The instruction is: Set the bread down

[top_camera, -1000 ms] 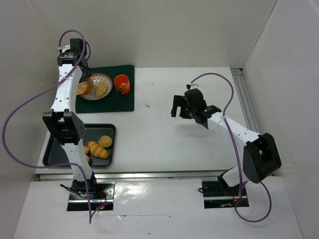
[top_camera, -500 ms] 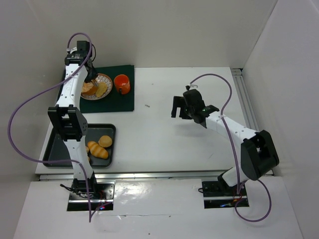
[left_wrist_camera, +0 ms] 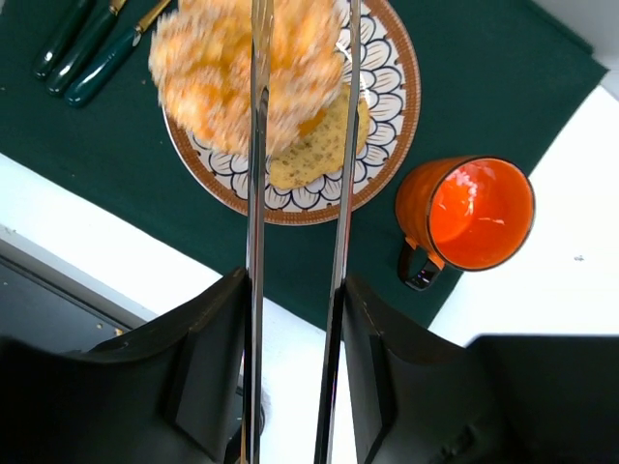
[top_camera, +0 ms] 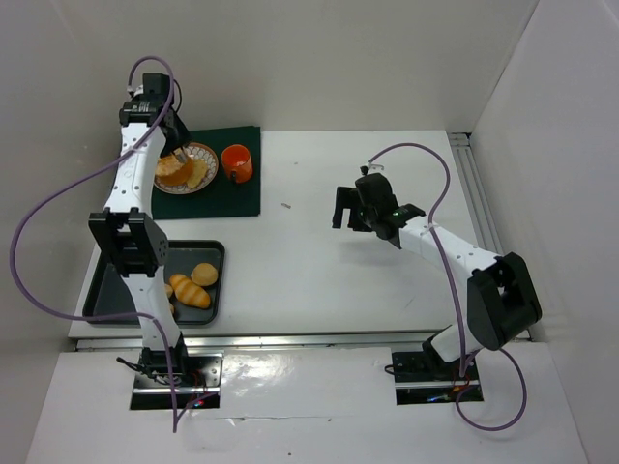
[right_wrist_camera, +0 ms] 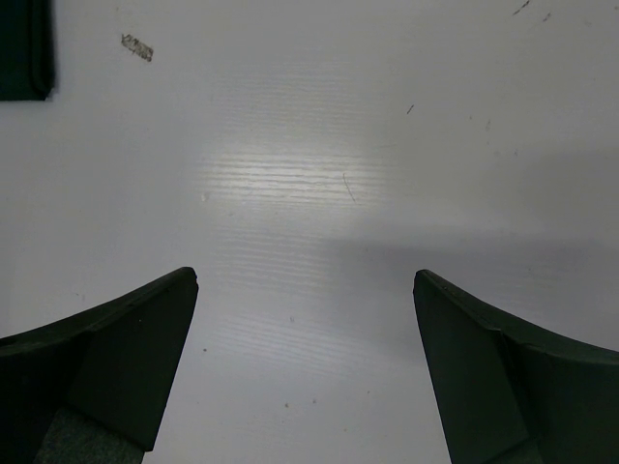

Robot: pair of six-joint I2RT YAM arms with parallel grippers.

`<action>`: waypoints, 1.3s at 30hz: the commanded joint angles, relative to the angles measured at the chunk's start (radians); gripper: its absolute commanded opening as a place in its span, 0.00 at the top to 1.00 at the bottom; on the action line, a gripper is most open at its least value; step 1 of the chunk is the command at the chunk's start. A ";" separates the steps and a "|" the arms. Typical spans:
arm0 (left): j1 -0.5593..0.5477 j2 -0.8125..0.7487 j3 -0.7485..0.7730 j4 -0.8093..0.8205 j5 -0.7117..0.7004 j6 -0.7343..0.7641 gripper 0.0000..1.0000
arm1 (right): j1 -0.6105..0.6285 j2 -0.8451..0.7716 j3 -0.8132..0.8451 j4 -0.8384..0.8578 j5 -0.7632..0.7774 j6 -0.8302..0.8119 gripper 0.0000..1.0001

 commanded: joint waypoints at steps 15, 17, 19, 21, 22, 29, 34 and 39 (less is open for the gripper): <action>-0.241 -0.661 -0.664 0.272 0.274 0.170 0.57 | 0.020 -0.148 -0.053 -0.031 0.102 0.010 0.00; -0.310 -0.698 -0.730 0.307 0.233 0.149 0.57 | 0.020 -0.182 -0.064 -0.031 0.112 0.020 0.00; -0.337 -0.745 -0.830 0.381 0.233 0.137 0.58 | 0.011 -0.191 -0.064 -0.040 0.121 0.020 0.00; -0.370 -0.745 -0.887 0.436 0.298 0.136 0.58 | 0.011 -0.217 -0.064 -0.040 0.130 0.020 0.00; -0.385 -0.745 -0.935 0.464 0.331 0.124 0.58 | 0.011 -0.229 -0.075 -0.049 0.130 0.020 0.00; -0.586 -0.580 -1.000 0.625 0.258 0.081 0.58 | 0.011 -0.229 -0.065 -0.080 0.153 0.031 0.00; -0.641 -0.474 -1.061 0.673 0.135 0.066 0.56 | 0.011 -0.249 -0.065 -0.091 0.144 0.040 0.00; -0.641 -0.454 -1.132 0.706 0.148 0.046 0.38 | 0.001 -0.258 -0.065 -0.111 0.144 0.040 0.00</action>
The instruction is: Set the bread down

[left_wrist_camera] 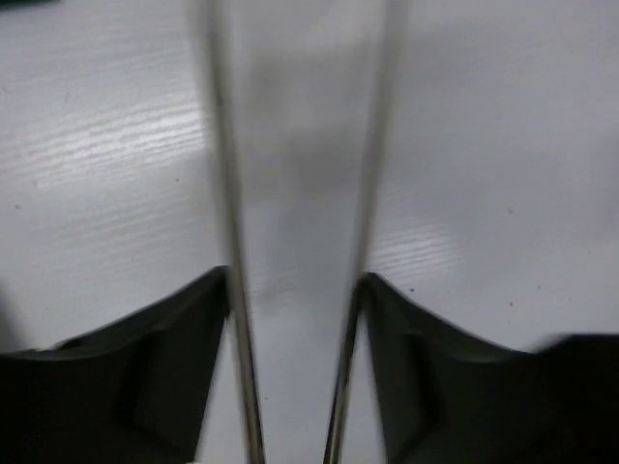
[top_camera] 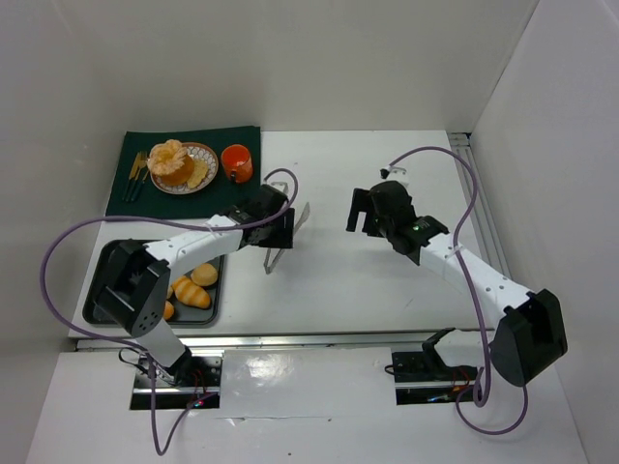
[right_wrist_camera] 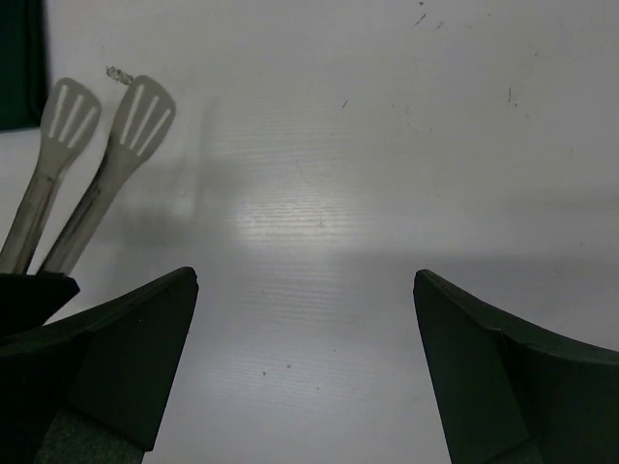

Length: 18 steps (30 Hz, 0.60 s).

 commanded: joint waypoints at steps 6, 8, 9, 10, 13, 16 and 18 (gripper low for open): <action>-0.003 0.010 0.081 -0.062 -0.041 0.004 0.01 | -0.004 -0.007 0.018 -0.008 0.005 0.025 0.00; -0.003 -0.013 0.124 -0.126 -0.061 0.020 0.01 | -0.004 0.022 0.044 -0.020 0.014 0.034 0.00; -0.003 -0.025 0.170 -0.151 -0.076 0.030 0.01 | -0.004 0.031 0.059 -0.034 0.026 0.048 0.00; -0.003 -0.050 0.195 -0.179 -0.088 0.044 0.01 | -0.004 0.051 0.059 -0.034 0.026 0.048 0.00; 0.006 -0.097 0.274 -0.275 -0.111 0.064 0.01 | -0.004 0.069 0.082 -0.043 0.037 0.048 0.00; 0.058 -0.183 0.298 -0.324 -0.102 0.074 0.01 | -0.004 0.098 0.105 -0.052 0.046 0.048 0.00; 0.085 -0.258 0.282 -0.344 -0.102 0.074 0.01 | -0.004 0.108 0.105 -0.063 0.046 0.048 0.00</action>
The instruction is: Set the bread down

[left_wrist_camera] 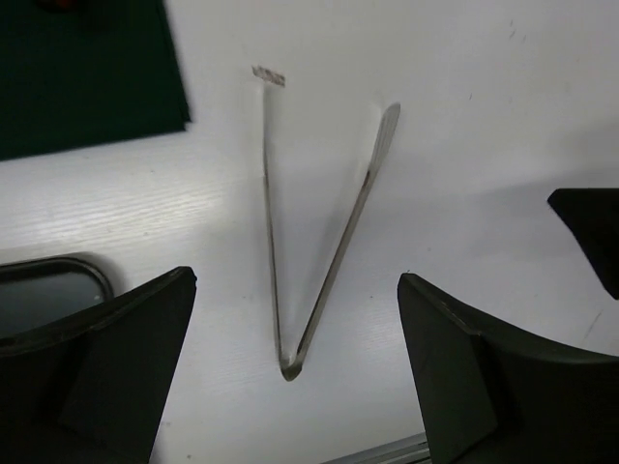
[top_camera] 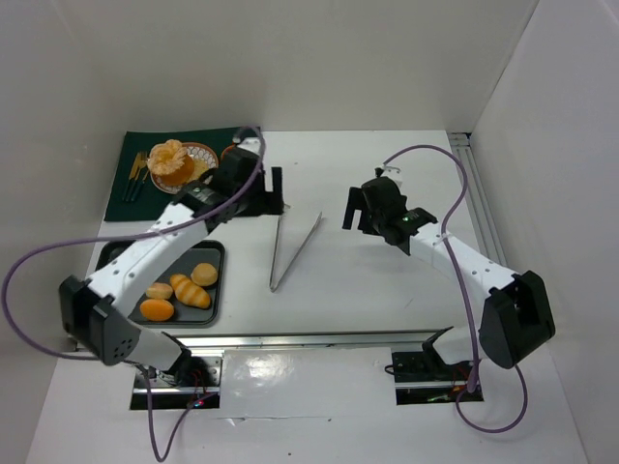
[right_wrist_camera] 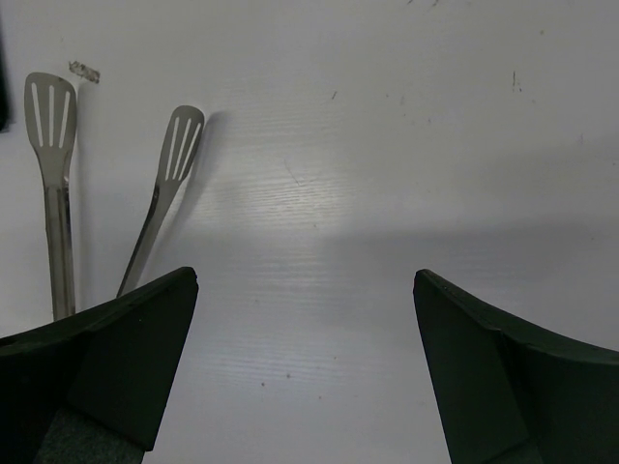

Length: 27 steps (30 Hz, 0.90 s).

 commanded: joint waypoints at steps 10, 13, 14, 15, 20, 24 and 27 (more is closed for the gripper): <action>0.280 -0.388 -0.196 -0.144 0.002 -0.038 0.01 | -0.013 0.025 0.023 -0.029 0.042 0.035 0.00; 0.343 -0.442 -0.251 -0.144 0.012 -0.095 0.01 | -0.013 0.015 0.003 -0.011 0.021 0.035 0.00; 0.356 -0.454 -0.285 -0.132 0.031 -0.104 0.01 | -0.013 0.015 0.003 -0.011 0.020 0.035 0.00; 0.384 -0.474 -0.301 -0.132 0.041 -0.115 0.01 | -0.013 0.005 -0.007 0.000 0.020 0.035 0.00; 0.432 -0.493 -0.341 -0.118 0.072 -0.124 0.01 | -0.022 0.005 -0.008 0.000 0.008 0.044 0.00; 0.453 -0.475 -0.310 -0.118 0.096 -0.115 0.01 | -0.022 0.014 -0.008 -0.009 0.008 0.053 0.00; 0.464 -0.465 -0.310 -0.118 0.107 -0.103 0.01 | -0.022 0.023 -0.017 0.000 -0.004 0.044 0.00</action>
